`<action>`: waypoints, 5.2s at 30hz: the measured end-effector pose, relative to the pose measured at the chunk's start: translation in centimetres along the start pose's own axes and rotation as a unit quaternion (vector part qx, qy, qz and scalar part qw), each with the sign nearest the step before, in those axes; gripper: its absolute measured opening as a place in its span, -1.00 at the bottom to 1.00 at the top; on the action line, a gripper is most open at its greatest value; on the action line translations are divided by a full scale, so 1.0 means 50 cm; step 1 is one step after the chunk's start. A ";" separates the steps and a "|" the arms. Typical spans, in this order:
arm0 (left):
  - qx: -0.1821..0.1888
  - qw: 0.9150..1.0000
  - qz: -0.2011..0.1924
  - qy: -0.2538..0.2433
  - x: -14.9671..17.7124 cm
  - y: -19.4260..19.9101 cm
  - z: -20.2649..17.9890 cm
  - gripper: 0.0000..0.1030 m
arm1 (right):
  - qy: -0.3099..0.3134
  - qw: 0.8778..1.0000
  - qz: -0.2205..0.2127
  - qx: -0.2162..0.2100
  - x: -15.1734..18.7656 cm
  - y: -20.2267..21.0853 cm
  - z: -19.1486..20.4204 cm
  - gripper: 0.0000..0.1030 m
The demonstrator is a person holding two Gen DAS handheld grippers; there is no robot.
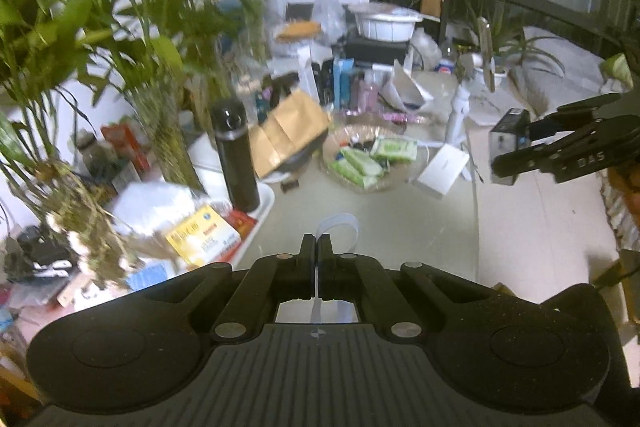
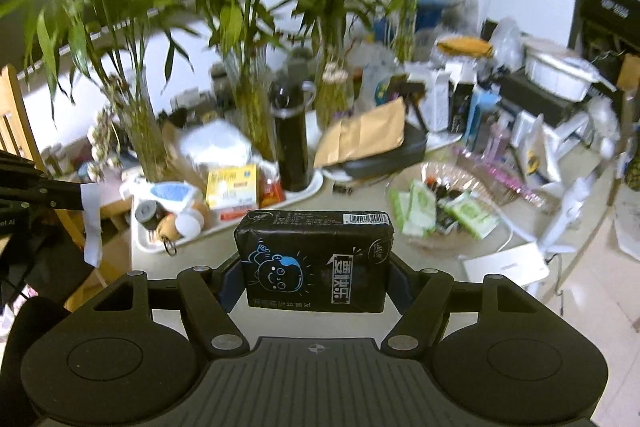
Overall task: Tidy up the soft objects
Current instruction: 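Carry the black box and white tissue toward the cardboard box, then lower the black box and tissue into the box and open both grippers, then withdraw both grippers upward from the filled box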
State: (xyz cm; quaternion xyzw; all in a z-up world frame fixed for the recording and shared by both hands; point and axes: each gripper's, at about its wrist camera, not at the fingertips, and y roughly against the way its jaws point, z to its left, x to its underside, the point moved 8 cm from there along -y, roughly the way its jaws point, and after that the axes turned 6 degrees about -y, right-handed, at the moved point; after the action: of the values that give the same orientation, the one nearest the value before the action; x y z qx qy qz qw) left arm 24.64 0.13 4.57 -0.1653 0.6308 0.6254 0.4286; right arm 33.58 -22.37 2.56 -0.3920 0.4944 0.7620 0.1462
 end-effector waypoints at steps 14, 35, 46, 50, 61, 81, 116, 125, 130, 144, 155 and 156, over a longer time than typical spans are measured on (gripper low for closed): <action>0.005 1.000 -0.027 -0.011 0.002 0.124 -0.019 -0.98 | 0.017 0.997 -0.068 -0.007 -0.011 0.212 0.009 0.41; 0.095 0.993 -0.006 0.067 0.107 0.139 -0.055 -0.98 | 0.002 0.996 -0.052 -0.077 0.114 0.255 0.070 0.41; 0.121 0.990 0.056 0.051 0.161 0.077 -0.110 -0.98 | -0.007 0.995 -0.019 -0.096 0.174 0.221 0.085 0.41; 0.103 0.991 0.083 0.032 0.178 0.042 -0.129 -0.98 | -0.009 0.995 -0.009 -0.103 0.186 0.211 0.095 0.41; 0.084 0.990 0.116 0.000 0.201 0.003 -0.164 -0.94 | -0.013 0.994 0.009 -0.112 0.213 0.197 0.105 0.41; 0.039 0.994 0.052 0.085 0.217 0.081 -0.081 0.20 | -0.027 0.992 0.038 -0.114 0.246 0.163 0.089 0.41; 0.016 0.990 0.056 0.128 0.271 0.104 -0.055 0.24 | 0.156 0.980 0.071 -0.106 0.289 0.074 0.182 1.00; -0.007 0.991 0.053 0.125 0.278 0.123 -0.078 0.60 | 0.048 0.997 0.037 -0.051 0.315 0.122 0.139 1.00; -0.026 0.991 0.053 0.124 0.295 0.128 -0.087 0.67 | 0.011 0.999 0.042 -0.009 0.351 0.141 0.130 1.00; -0.061 0.988 0.055 0.132 0.355 0.127 -0.130 1.00 | -0.045 0.994 0.069 0.065 0.449 0.153 0.160 1.00; -0.104 0.985 0.083 0.112 0.381 0.118 -0.148 1.00 | -0.061 0.991 0.084 0.086 0.488 0.131 0.197 1.00; -0.105 0.985 0.085 0.112 0.382 0.117 -0.148 1.00 | -0.062 0.991 0.085 0.086 0.490 0.131 0.197 1.00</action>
State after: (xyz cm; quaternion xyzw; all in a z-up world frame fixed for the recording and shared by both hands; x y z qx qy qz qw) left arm 6.76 0.46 -7.03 -0.2239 0.6177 0.6996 0.2810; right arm 9.22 -20.92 -9.43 -0.2866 0.5794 0.7492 0.1446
